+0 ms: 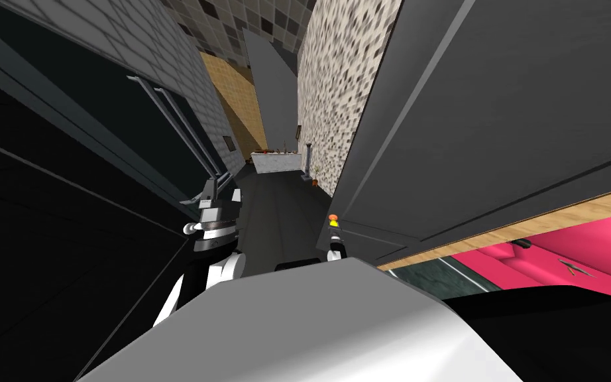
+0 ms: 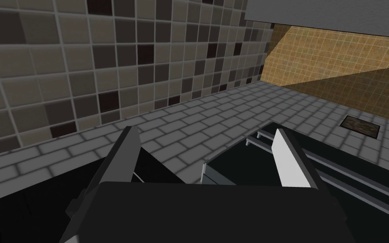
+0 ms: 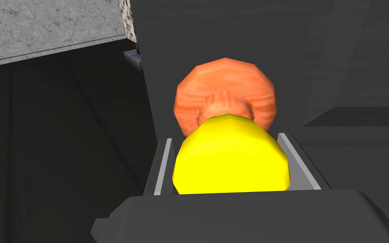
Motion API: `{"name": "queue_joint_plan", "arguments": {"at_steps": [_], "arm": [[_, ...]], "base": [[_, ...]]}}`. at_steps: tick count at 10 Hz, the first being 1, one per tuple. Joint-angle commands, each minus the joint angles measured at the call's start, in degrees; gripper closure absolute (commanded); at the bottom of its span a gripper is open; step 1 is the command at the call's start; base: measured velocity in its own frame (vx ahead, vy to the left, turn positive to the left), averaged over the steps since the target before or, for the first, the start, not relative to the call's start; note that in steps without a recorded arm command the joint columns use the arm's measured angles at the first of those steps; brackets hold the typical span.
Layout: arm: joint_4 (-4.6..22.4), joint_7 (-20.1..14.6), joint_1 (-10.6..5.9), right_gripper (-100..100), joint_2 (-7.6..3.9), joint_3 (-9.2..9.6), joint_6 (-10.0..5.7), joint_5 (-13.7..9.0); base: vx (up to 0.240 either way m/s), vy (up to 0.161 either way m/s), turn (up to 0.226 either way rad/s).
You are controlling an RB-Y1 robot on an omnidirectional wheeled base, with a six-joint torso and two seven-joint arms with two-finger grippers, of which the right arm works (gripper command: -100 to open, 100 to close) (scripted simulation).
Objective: Push the door open
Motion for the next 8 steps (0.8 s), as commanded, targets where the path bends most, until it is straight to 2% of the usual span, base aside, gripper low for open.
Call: {"name": "queue_joint_plan", "arguments": {"at_steps": [1, 6, 8], "arm": [[0.69, 0.27, -0.48, 100, -0.49, -1.97, -0.64, -0.81], [1.57, 1.52, -1.16, 100, 0.07, -5.17, -0.95, -2.23], [1.94, 2.05, -1.45, 100, 0.32, -6.53, -1.08, -2.83]], "base": [[0.199, 0.008, -0.088], [0.141, 0.025, -0.048], [0.209, 0.049, -0.088]]}}
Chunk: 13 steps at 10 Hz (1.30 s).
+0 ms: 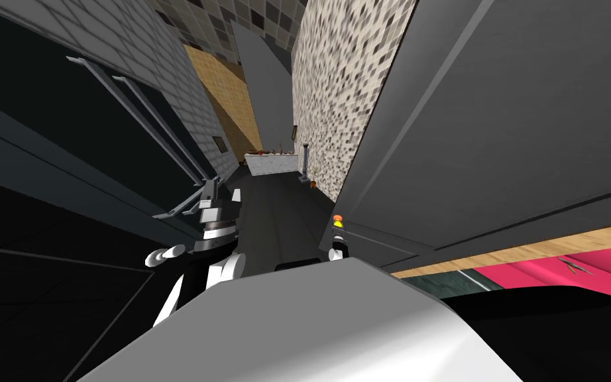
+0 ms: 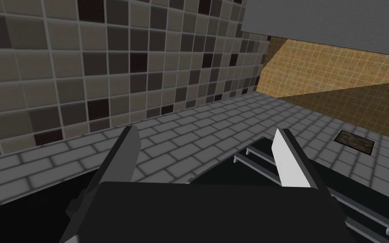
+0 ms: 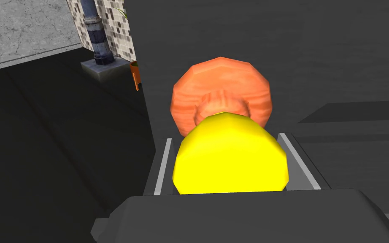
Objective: Push the door open
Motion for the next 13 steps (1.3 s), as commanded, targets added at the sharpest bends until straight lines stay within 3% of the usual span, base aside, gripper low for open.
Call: {"name": "queue_joint_plan", "arguments": {"at_steps": [1, 5, 6, 13], "arm": [[0.31, 0.36, -0.53, 100, -0.58, -1.85, -0.57, -0.75], [0.82, 1.09, -0.92, 100, -0.22, -3.71, -0.75, -1.57], [1.09, 0.92, -0.65, 100, -0.09, -3.29, -0.75, -1.41], [1.73, 2.21, -0.91, 100, -0.78, -8.03, -1.53, -4.18]], "base": [[0.226, 0.042, -0.06], [0.207, 0.028, -0.054], [0.095, 0.01, -0.03], [0.196, -0.011, -0.057]]}}
